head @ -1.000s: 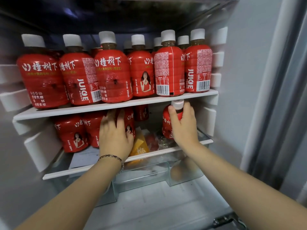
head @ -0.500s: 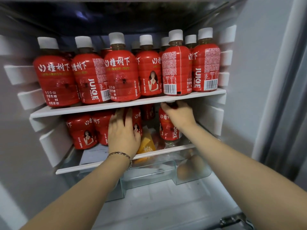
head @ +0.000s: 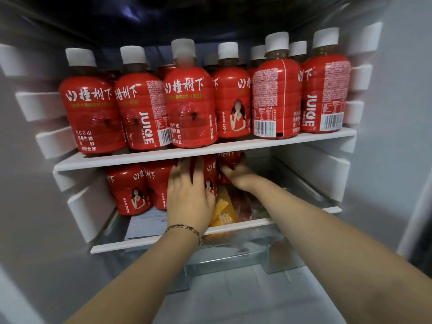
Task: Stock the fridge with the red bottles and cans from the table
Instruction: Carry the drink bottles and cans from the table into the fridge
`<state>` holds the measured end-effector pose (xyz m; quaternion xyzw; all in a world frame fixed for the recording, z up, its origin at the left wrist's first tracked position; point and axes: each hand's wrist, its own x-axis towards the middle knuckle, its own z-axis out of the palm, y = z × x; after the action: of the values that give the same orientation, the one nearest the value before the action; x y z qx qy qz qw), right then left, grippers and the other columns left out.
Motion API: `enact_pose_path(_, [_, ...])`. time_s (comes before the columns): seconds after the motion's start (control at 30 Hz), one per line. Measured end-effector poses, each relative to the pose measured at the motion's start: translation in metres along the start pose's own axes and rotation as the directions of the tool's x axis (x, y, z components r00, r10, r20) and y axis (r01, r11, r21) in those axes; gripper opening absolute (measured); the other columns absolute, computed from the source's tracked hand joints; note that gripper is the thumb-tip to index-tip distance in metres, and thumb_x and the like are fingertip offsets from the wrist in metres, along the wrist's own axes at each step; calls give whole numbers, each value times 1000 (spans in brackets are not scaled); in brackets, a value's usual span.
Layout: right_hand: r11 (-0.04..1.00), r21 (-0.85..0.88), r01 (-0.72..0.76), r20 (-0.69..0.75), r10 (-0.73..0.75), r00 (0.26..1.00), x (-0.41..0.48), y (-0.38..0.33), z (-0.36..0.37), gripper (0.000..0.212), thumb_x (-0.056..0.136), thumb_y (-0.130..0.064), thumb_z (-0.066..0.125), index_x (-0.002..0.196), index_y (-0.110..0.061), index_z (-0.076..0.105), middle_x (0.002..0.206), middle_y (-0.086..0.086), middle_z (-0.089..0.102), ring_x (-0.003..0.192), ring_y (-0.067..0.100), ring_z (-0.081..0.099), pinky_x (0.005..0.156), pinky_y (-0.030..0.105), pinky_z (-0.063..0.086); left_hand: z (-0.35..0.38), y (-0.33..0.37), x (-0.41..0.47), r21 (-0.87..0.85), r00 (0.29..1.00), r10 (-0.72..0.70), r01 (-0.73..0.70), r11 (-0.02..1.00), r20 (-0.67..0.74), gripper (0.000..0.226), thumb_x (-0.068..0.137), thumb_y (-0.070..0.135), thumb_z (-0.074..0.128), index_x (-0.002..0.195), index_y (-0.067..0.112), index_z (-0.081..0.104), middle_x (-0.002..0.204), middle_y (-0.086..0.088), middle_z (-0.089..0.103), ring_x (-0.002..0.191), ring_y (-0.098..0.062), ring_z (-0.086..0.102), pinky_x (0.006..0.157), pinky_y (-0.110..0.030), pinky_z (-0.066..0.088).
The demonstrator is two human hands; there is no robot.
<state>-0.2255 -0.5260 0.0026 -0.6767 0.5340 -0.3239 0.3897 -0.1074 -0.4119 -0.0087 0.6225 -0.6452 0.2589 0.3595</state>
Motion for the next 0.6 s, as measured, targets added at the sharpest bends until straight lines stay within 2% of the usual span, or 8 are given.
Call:
enact_pose_path(0.07, [995, -92, -28, 66, 35, 997, 9, 3, -4, 79, 81, -23, 70, 146, -14, 26, 139, 8, 46, 125, 24, 47, 93, 28, 40, 2, -1, 0, 3, 1000, -6, 6, 1000, -2, 73, 59, 8, 78, 127, 3, 52, 121, -28, 54, 107, -50, 54, 97, -56, 38])
enact_pose_path(0.17, [998, -42, -44, 32, 46, 998, 14, 5, -5, 85, 71, -12, 79, 142, -11, 32, 136, 8, 49, 125, 25, 48, 98, 33, 40, 3, -1, 0, 15, 1000, -2, 2, 1000, -8, 74, 58, 8, 79, 126, 3, 52, 120, -27, 55, 106, -50, 55, 96, -56, 39])
enact_pose_path(0.27, [997, -58, -60, 2, 60, 998, 14, 6, -2, 82, 71, -21, 77, 140, -16, 33, 129, 6, 55, 115, 25, 54, 91, 33, 44, 4, -2, 1, 22, 1000, 8, -7, 1000, -14, 75, 57, 9, 80, 126, 3, 52, 118, -26, 56, 106, -49, 55, 95, -56, 39])
enact_pose_path(0.33, [981, -192, -36, 54, 47, 997, 8, 3, -2, 80, 78, -33, 72, 144, -17, 28, 137, 7, 48, 120, 25, 51, 93, 33, 42, 3, -2, 0, 8, 1000, -3, 3, 1000, -8, 75, 58, 9, 80, 127, 3, 52, 118, -26, 56, 107, -49, 55, 95, -56, 39])
enact_pose_path(0.37, [955, -298, -10, 78, 35, 996, 2, 0, -3, 76, 83, -39, 65, 144, -17, 28, 140, 7, 45, 123, 25, 50, 96, 33, 42, 2, -2, 0, 11, 1000, -4, 4, 1000, -5, 75, 57, 9, 80, 126, 3, 52, 118, -26, 56, 107, -49, 55, 95, -56, 39])
enact_pose_path(0.43, [902, -427, 64, 103, -22, 994, -16, -6, -7, 55, 89, -42, 54, 137, -18, 41, 135, 8, 50, 117, 24, 54, 98, 36, 45, 1, -2, 1, 19, 1000, 4, -4, 1000, -2, 76, 56, 9, 81, 126, 2, 52, 118, -26, 56, 106, -49, 56, 95, -56, 38])
enact_pose_path(0.53, [823, -561, 92, 99, -44, 994, -55, -12, -12, 36, 92, -34, 50, 122, -16, 55, 120, 7, 60, 106, 26, 59, 94, 41, 49, -5, 0, 1, -6, 1000, -7, 7, 1000, 29, 75, 63, 8, 78, 132, 3, 48, 125, -27, 52, 114, -49, 51, 102, -51, 26])
enact_pose_path(0.6, [786, -613, 82, 81, -41, 996, -81, -16, -16, 28, 91, -29, 51, 113, -13, 59, 111, 5, 64, 97, 24, 61, 87, 36, 52, -10, 1, -1, -58, 994, -43, 48, 997, 97, 71, 70, 7, 73, 135, 4, 45, 131, -25, 47, 120, -47, 45, 106, -49, 27])
